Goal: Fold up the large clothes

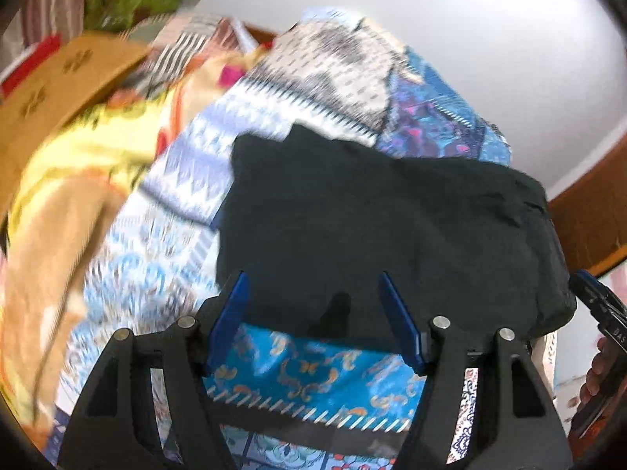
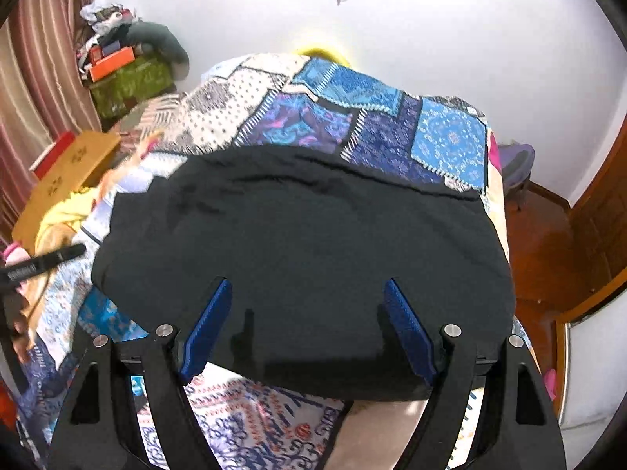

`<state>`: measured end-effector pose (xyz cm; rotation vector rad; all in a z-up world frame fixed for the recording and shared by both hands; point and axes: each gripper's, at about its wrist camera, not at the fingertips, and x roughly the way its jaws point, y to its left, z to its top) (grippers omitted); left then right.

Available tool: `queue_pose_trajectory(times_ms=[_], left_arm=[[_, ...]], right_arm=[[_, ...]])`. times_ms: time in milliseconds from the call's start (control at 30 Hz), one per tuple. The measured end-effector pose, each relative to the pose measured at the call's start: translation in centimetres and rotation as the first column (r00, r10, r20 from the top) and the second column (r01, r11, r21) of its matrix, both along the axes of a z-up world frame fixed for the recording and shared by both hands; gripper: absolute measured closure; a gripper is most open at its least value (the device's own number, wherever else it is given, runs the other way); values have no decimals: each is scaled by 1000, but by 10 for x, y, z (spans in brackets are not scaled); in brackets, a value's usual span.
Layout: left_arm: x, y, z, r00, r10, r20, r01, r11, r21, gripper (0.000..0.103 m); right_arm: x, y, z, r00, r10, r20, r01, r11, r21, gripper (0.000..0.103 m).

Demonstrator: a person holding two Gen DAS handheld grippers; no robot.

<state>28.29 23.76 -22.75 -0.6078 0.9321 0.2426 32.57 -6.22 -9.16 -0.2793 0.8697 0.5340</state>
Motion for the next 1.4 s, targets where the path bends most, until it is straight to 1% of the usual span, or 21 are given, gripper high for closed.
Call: queue_pose_trajectory(times_ms=[67,133,167,233,267,333,433,600,767,800,867,1000,1033,1067,1100,1167,1200,1267,1300,1367,1400], left_arm=[[-5,6,-13,999,33,-5,-33,997,-72,35],[-9,8,-27,998,64,-2,-64,984,-167,35],[-10,9,-37,998,68,-5,-67,969,-236,35],[-10,7,-53,998,66,-15,-67,943,-325,35],[-9,6,-59,998,65,-18,-68,933,-354,35],[-6,2,-72,998,64,-10,-63,916,-397,35],[-1,4,-82,997,71,20,-54,894,-445,35],[11,16,-102,989,142,43,-90,808,-583,30],[20,23,-113,973,226,43,-151,769,-621,30],[23,23,-113,970,242,41,-166,770,-616,30],[32,21,-112,964,265,35,-194,784,-589,29],[47,14,-106,958,287,10,-243,829,-504,28],[52,13,-103,963,269,1,-237,851,-469,29],[55,14,-99,967,254,-7,-232,874,-426,36],[53,15,-97,969,245,-14,-230,890,-394,45],[53,13,-86,977,215,-8,-206,924,-322,59],[53,10,-80,980,201,-1,-192,938,-289,63],[50,4,-58,985,174,17,-169,972,-164,70],[46,0,-47,986,162,30,-158,983,-94,71],[39,-5,-22,989,133,70,-136,990,34,73],[30,-9,-5,988,115,104,-126,986,107,73]], right_arm=[[0,4,-4,1000,3,13,-2,1000,-18,26],[3,5,-12,1000,-3,2,3,999,-37,26],[4,5,-19,1000,-10,-19,9,999,-40,26],[8,2,-32,997,-18,-76,15,999,-35,26],[9,1,-36,996,-24,-80,21,999,-38,26],[7,-1,-41,999,-28,-46,25,998,-61,25],[5,-3,-40,999,-16,-38,13,998,-56,25],[9,-6,-43,999,-24,-38,22,999,-33,25],[7,-5,-46,998,-32,-56,31,999,-18,24],[6,-4,-46,998,-30,-56,29,999,-22,23],[5,-2,-46,998,-31,-60,30,999,-27,23],[5,0,-46,996,-45,-76,42,999,-33,23],[5,1,-46,996,-47,-81,44,998,-40,23],[5,2,-46,995,-49,-88,45,998,-46,23],[4,3,-45,994,-49,-97,44,998,-54,23],[1,7,-43,994,-45,-103,37,997,-73,23],[-1,9,-41,994,-40,-106,31,996,-83,23],[-5,14,-36,993,-26,-117,17,996,-82,24],[-8,17,-31,993,-16,-117,8,998,-69,24],[-13,23,-22,995,-2,-101,-3,999,-52,24],[-17,29,-14,997,10,-82,-13,999,-39,24]])
